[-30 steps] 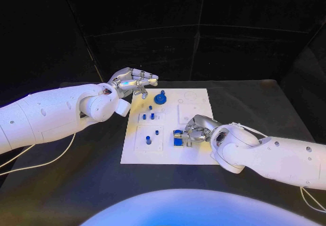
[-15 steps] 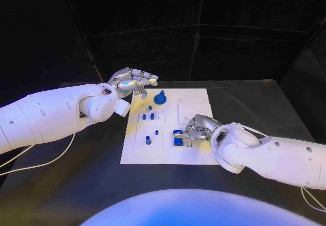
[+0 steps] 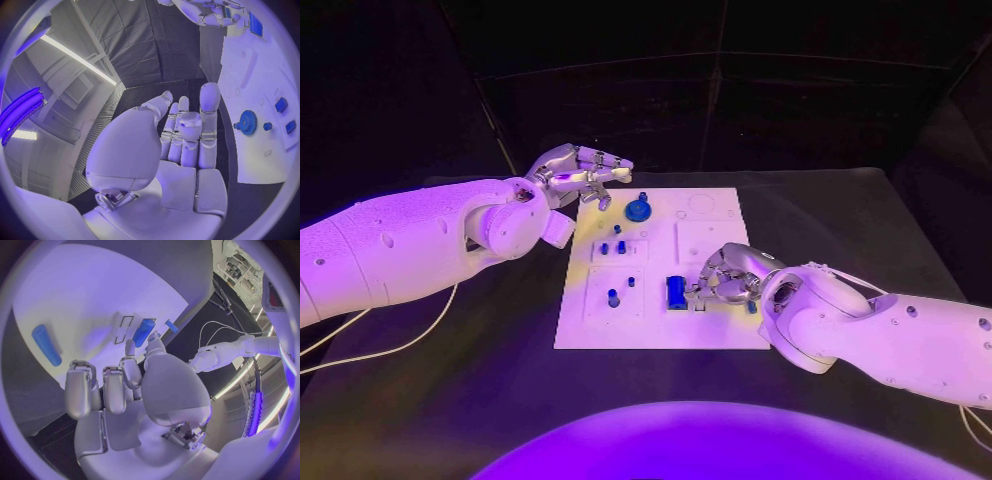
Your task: Assemble the parts on the task board
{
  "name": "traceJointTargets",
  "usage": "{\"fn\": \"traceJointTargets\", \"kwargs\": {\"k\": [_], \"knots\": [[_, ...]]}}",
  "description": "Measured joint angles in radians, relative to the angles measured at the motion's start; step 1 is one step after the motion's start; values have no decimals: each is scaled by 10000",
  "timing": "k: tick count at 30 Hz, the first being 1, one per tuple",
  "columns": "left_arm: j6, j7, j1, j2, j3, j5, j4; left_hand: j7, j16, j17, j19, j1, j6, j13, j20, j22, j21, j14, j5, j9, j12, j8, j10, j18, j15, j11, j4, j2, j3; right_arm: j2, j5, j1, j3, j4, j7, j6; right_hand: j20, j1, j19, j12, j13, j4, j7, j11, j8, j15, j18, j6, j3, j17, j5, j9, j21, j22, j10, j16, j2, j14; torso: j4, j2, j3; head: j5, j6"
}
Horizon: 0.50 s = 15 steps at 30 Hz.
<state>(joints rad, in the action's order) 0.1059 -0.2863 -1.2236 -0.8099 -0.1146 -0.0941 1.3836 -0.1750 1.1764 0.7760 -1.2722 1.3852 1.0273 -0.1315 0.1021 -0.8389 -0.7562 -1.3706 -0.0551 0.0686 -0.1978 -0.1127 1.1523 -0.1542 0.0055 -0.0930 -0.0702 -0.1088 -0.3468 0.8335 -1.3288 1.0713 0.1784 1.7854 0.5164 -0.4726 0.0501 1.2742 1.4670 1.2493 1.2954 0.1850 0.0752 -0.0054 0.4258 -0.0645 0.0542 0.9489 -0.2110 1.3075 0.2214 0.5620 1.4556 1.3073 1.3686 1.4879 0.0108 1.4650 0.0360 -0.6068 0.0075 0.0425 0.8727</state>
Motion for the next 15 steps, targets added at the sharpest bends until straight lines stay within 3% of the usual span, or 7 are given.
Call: {"fn": "traceJointTargets", "kwargs": {"k": [9, 15], "knots": [[-2, 0, 2, -17, 0, 1, -28, 0, 0, 1, 0, 0, 0, 0, 0, -1, 0, 0, 0, 0, 0, 0, 0, 0, 0, 0, 0, 0, 0, 1350, 167, 135, -9, 448, -634, -468, 0, -55, 0, -25, -14, 104, 0, 1, -117, 0, 0, 0, -158, -1, 677, -83, 0, 0, -1, 46, 138, 0, 13, 14, 3, -149, -5], [-2, -1, 4, -17, -1, 1, -60, 0, 0, 1, 0, 0, 0, 0, 0, -1, 0, 0, 0, 0, 0, 0, 0, 0, 0, 0, 0, 0, 0, 2164, 251, 306, -15, 325, -980, -535, 0, 36, 0, -464, -335, 150, 178, 217, -634, 1, 0, -178, -260, -1, 834, -431, 0, 0, -223, 109, 229, 0, 22, 13, 0, -317, -74]]}}
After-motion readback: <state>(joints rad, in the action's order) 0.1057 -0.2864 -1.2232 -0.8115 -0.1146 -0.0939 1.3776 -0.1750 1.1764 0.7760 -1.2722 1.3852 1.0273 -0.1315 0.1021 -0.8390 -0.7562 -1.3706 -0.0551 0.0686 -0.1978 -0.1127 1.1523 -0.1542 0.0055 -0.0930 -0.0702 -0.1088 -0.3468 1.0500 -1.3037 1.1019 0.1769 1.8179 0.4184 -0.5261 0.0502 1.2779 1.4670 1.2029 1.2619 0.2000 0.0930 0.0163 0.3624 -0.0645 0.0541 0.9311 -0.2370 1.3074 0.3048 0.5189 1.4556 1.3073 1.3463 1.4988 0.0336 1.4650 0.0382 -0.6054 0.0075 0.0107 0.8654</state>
